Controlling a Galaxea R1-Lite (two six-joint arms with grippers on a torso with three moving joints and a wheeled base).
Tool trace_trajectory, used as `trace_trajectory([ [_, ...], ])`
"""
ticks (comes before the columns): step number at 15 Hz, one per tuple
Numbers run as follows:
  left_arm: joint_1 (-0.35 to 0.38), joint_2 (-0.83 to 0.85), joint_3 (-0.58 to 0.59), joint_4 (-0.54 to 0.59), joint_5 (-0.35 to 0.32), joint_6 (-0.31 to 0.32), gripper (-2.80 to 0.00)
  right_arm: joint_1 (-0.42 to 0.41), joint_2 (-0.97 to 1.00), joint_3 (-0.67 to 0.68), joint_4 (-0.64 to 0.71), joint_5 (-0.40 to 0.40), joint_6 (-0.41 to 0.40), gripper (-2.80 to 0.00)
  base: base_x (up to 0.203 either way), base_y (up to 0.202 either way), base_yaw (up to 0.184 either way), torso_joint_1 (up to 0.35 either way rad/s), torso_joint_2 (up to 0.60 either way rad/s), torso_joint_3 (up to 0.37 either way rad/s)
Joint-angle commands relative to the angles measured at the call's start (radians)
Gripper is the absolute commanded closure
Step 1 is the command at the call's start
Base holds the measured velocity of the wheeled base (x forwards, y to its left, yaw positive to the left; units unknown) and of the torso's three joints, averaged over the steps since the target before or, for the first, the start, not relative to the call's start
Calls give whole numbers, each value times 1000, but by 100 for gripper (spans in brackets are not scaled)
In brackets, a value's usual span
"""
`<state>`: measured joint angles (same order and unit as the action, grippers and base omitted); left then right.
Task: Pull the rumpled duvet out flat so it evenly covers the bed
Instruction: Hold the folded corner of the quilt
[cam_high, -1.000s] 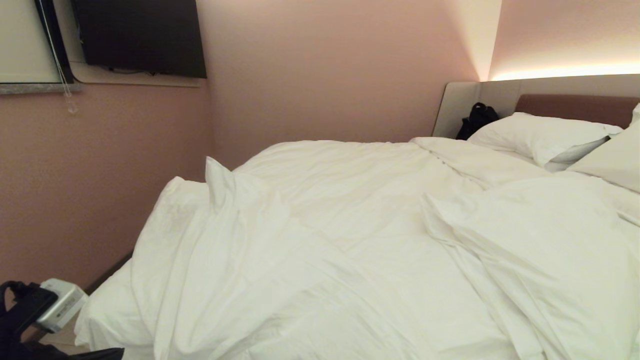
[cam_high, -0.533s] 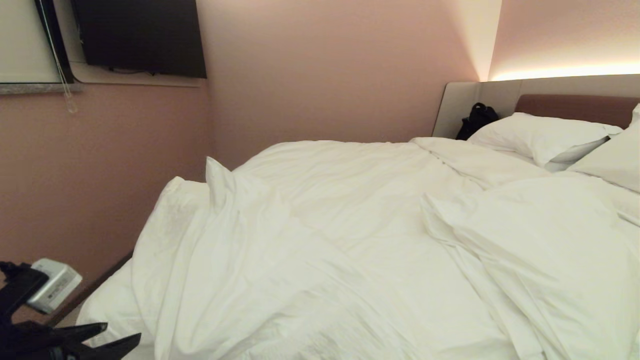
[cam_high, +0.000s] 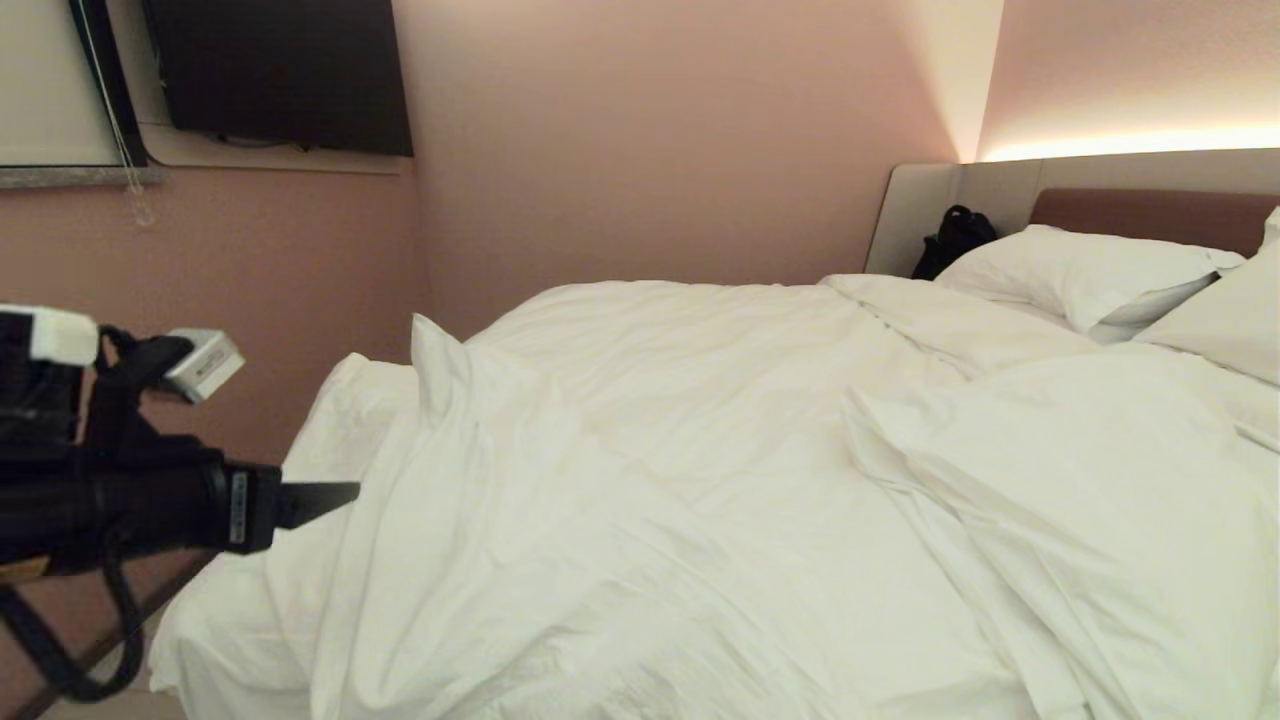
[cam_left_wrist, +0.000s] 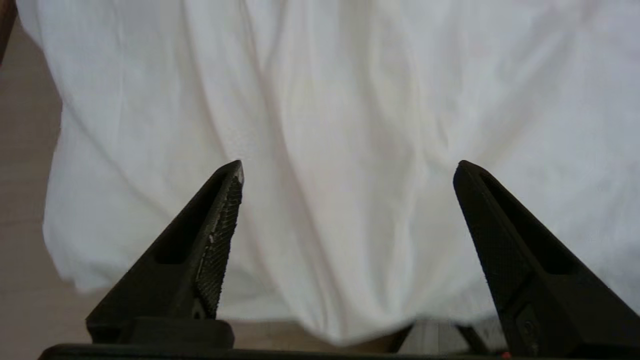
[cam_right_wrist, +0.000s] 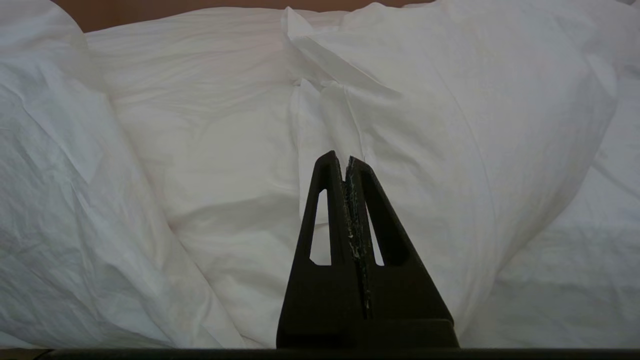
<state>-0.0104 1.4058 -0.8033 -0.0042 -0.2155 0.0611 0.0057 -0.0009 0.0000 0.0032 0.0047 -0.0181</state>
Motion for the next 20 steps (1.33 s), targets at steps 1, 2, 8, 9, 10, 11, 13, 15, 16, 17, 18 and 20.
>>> trace_trajectory([
  [1,-6,210,-149,1,0,-11,-280,0,1,0,0,1,0,0,0,0,0,0,0,0],
  [2,-8,290,-238,3,1,-24,-280,0,1,0,0,1,0,0,0,0,0,0,0,0],
  [8,-58,683,-682,48,4,-283,-280,0,1,0,0,1,0,0,0,0,0,0,0,0],
  [9,-81,721,-740,77,4,-371,-280,0,1,0,0,0,0,0,0,0,0,0,0,0],
  [10,-105,755,-790,110,6,-464,0,0,1,0,0,1,0,0,0,0,0,0,0,0],
  [11,-126,774,-819,136,7,-517,0,0,1,0,0,0,0,0,0,0,0,0,0,0],
  [13,-149,782,-829,132,12,-537,0,0,1,0,0,0,0,0,0,0,0,0,0,0],
  [15,-172,802,-860,131,34,-559,0,0,1,0,0,1,0,0,0,0,0,0,0,0],
  [16,-183,827,-887,130,58,-574,0,0,1,0,0,1,0,0,0,0,0,0,0,0],
  [17,-191,849,-913,131,87,-588,0,0,1,0,0,1,0,0,0,0,0,0,0,0],
  [18,-200,894,-959,133,132,-606,0,0,1,0,0,0,0,0,0,0,0,0,0,0],
  [20,-224,929,-1000,135,187,-643,0,0,1,0,0,1,0,0,0,0,0,0,0,0],
])
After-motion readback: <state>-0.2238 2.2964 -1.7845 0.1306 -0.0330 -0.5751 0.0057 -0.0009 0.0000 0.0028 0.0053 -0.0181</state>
